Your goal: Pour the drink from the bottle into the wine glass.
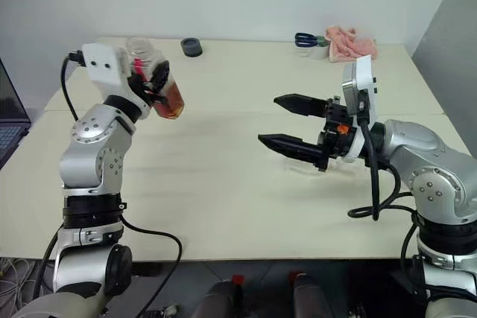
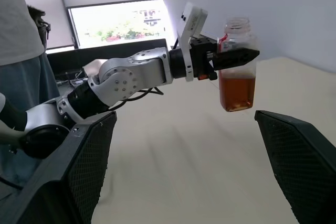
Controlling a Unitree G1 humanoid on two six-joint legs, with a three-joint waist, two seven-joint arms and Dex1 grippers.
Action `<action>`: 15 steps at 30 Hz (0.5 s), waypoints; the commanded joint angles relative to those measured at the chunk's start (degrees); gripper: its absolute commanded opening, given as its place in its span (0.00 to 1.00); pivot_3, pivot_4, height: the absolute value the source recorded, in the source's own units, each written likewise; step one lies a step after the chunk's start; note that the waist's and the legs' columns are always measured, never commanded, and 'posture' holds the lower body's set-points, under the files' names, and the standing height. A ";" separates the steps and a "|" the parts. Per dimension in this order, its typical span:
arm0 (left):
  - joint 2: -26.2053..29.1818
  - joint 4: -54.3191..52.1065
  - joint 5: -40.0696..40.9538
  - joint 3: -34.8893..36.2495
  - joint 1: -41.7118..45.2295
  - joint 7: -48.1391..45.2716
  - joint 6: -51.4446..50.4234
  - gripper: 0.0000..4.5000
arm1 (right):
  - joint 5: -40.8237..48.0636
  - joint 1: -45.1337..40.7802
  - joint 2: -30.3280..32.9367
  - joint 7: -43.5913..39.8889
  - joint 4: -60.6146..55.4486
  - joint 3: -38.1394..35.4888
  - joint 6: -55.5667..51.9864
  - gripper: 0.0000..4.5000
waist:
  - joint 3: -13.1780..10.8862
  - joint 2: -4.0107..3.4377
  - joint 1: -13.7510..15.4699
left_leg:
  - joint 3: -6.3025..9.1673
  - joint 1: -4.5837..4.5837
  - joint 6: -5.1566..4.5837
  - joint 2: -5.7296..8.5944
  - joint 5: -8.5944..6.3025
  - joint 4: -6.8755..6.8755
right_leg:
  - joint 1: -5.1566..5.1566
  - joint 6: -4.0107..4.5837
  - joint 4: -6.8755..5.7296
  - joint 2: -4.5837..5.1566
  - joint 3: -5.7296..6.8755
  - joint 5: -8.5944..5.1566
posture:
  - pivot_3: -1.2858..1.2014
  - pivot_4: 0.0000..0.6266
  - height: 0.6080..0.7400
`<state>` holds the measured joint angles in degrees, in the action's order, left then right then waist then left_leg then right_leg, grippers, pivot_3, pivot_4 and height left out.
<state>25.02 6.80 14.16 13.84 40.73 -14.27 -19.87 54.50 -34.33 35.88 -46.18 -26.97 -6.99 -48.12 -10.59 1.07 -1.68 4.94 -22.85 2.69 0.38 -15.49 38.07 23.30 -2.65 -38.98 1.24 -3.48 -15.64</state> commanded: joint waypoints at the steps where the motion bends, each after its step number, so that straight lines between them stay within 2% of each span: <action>1: -0.26 3.46 1.08 2.16 0.62 -1.28 5.48 0.40 | -0.42 1.07 0.21 -0.48 -2.02 0.58 1.76 1.00 | 0.00 0.00 0.00 | 0.00 0.01 0.00 0.01 0.00 0.00 | 0.00 0.00 -0.01 0.00 0.01 0.00 | 0.52 0.24 1.00; 7: -2.76 12.44 1.20 2.38 -0.53 -2.61 10.66 0.40 | -1.77 1.59 -1.29 0.96 -1.72 1.51 3.34 1.00 | 0.00 0.00 -0.01 | 0.01 0.01 0.00 0.03 0.00 0.01 | 0.00 0.00 -0.01 -0.03 0.04 0.00 | 0.52 0.24 1.00; 15: -3.28 20.29 -1.00 0.64 -1.11 -4.48 16.96 0.40 | -1.81 2.13 -1.72 2.16 -2.38 1.80 4.13 1.00 | -0.01 0.02 -0.03 | 0.02 0.00 0.00 0.03 0.00 0.00 | 0.01 0.00 -0.02 -0.05 0.06 0.00 | 0.52 0.24 1.00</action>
<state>21.09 27.89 14.11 15.13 39.00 -17.98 -5.71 52.72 -32.20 34.25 -44.43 -27.41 -4.46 -45.31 -10.60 1.09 -1.71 4.97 -22.84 2.69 0.42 -15.49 38.07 23.31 -2.65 -39.00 1.20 -3.43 -15.64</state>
